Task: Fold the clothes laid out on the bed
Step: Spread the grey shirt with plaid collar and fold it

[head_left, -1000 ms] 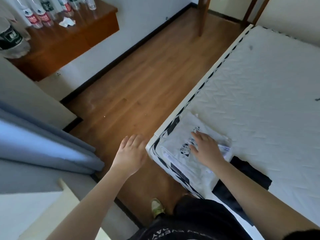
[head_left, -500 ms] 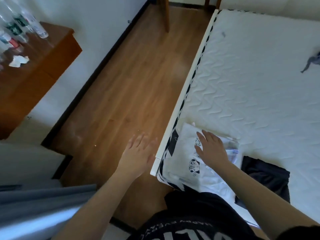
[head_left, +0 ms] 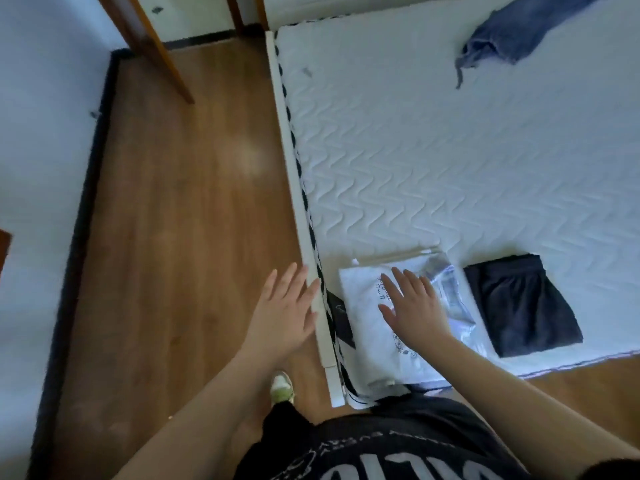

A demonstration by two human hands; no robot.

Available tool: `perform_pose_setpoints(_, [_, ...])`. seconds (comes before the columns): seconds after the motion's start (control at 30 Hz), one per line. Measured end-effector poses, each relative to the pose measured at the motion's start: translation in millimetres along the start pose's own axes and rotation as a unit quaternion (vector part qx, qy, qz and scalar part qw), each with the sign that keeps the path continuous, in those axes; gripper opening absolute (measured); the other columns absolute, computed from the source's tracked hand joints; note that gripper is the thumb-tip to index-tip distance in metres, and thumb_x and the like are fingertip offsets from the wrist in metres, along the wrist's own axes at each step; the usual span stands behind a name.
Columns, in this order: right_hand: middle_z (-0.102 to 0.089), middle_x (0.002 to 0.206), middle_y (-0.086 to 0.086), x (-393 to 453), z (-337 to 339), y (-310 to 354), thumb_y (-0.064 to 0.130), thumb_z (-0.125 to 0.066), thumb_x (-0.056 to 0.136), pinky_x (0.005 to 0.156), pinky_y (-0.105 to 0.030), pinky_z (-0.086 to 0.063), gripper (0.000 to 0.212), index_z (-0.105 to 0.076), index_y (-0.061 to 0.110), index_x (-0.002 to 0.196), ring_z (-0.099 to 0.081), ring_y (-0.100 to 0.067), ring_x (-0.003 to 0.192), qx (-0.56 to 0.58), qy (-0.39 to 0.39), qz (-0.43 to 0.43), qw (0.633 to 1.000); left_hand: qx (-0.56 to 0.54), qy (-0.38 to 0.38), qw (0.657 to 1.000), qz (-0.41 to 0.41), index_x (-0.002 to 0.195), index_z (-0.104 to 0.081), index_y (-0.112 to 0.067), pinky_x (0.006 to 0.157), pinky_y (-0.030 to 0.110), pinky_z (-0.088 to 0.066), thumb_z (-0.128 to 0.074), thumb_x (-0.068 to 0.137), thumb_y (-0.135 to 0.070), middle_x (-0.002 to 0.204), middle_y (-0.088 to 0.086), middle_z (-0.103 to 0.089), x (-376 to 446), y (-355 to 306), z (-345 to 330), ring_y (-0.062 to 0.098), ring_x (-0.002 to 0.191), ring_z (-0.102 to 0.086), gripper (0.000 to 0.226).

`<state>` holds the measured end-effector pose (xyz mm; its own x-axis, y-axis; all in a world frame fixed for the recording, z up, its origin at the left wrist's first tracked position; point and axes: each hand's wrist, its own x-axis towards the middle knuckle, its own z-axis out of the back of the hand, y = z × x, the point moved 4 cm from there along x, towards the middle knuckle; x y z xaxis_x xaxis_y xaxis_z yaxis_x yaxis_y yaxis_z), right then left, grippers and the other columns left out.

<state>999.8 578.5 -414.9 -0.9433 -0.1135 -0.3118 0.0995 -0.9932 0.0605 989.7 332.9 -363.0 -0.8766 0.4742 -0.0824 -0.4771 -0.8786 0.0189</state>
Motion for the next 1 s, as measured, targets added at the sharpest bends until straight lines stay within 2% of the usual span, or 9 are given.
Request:
perform_pose_setpoints(0.2, [-0.013, 0.164, -0.003, -41.6, -13.1, 43.6, 0.053, -0.026, 0.1, 0.122, -0.042, -0.006, 0.065, -0.012, 0.024, 0.156, -0.011, -0.024, 0.15, 0.04, 0.011, -0.166, 0.985, 0.024, 0.032, 0.986, -0.164, 0.15, -0.035, -0.024, 0.121, 0.05, -0.005, -0.033, 0.098, -0.057, 0.16, 0.007, -0.026, 28.2, 43.0, -10.0, 0.025, 0.15, -0.013, 0.062])
perform_pose_setpoints(0.27, [-0.013, 0.163, -0.003, -55.1, -12.4, 54.7, 0.053, -0.027, 0.1, 0.122, -0.043, -0.007, 0.065, -0.013, 0.024, 0.156, -0.01, -0.024, 0.15, 0.06, 0.004, -0.191, 0.98, 0.041, 0.045, 0.979, -0.193, 0.152, -0.03, -0.024, 0.121, 0.049, -0.002, -0.025, 0.098, -0.059, 0.162, 0.006, -0.02, 37.2, 52.1, -11.4, 0.025, 0.151, -0.009, 0.065])
perform_pose_setpoints(0.37, [-0.011, 0.164, -0.004, -81.2, -14.5, 63.9, 0.053, -0.029, 0.1, 0.122, -0.043, -0.007, 0.065, -0.011, 0.025, 0.156, -0.009, -0.024, 0.15, 0.095, -0.001, -0.242, 0.966, 0.052, 0.063, 0.965, -0.248, 0.154, -0.025, -0.024, 0.121, 0.048, 0.003, -0.025, 0.098, -0.059, 0.163, 0.005, -0.015, 55.1, 42.4, -11.8, 0.024, 0.151, -0.005, 0.066])
perform_pose_setpoints(0.53, [-0.014, 0.163, -0.004, -112.3, -28.7, 56.4, 0.05, -0.032, 0.101, 0.122, -0.041, -0.009, 0.064, -0.015, 0.023, 0.156, -0.013, -0.024, 0.149, 0.13, -0.023, -0.331, 0.934, 0.065, 0.074, 0.944, -0.316, 0.155, -0.024, -0.025, 0.12, 0.047, -0.005, -0.035, 0.098, -0.053, 0.163, 0.004, -0.017, 88.7, -3.4, -15.7, 0.024, 0.151, -0.009, 0.064])
perform_pose_setpoints(0.67, [-0.022, 0.161, -0.004, -121.3, -52.2, 45.9, 0.051, -0.036, 0.1, 0.121, -0.04, -0.014, 0.064, -0.019, 0.024, 0.155, -0.021, -0.025, 0.147, 0.156, -0.029, -0.373, 0.914, 0.083, 0.076, 0.927, -0.357, 0.155, -0.022, -0.025, 0.12, 0.046, -0.006, -0.035, 0.099, -0.051, 0.162, 0.005, -0.018, 105.2, -26.5, -27.1, 0.024, 0.15, -0.01, 0.063])
perform_pose_setpoints(0.87, [-0.023, 0.16, -0.001, -126.3, -85.1, 47.1, 0.052, -0.035, 0.1, 0.118, -0.038, -0.017, 0.063, -0.018, 0.026, 0.154, -0.022, -0.023, 0.146, 0.201, 0.008, -0.447, 0.872, 0.075, 0.126, 0.908, -0.393, 0.154, -0.024, -0.022, 0.12, 0.047, -0.015, -0.036, 0.1, -0.044, 0.159, 0.008, -0.025, 135.1, -36.3, -46.2, 0.029, 0.148, -0.018, 0.059])
perform_pose_setpoints(1.0, [-0.028, 0.158, -0.003, -111.1, -101.8, 56.7, 0.051, -0.04, 0.098, 0.117, -0.038, -0.02, 0.063, -0.022, 0.024, 0.153, -0.025, -0.024, 0.145, 0.221, 0.013, -0.49, 0.843, 0.114, 0.136, 0.865, -0.469, 0.153, -0.025, -0.023, 0.117, 0.048, -0.019, -0.034, 0.1, -0.035, 0.157, 0.009, -0.028, 162.5, -37.2, -73.5, 0.032, 0.145, -0.021, 0.055])
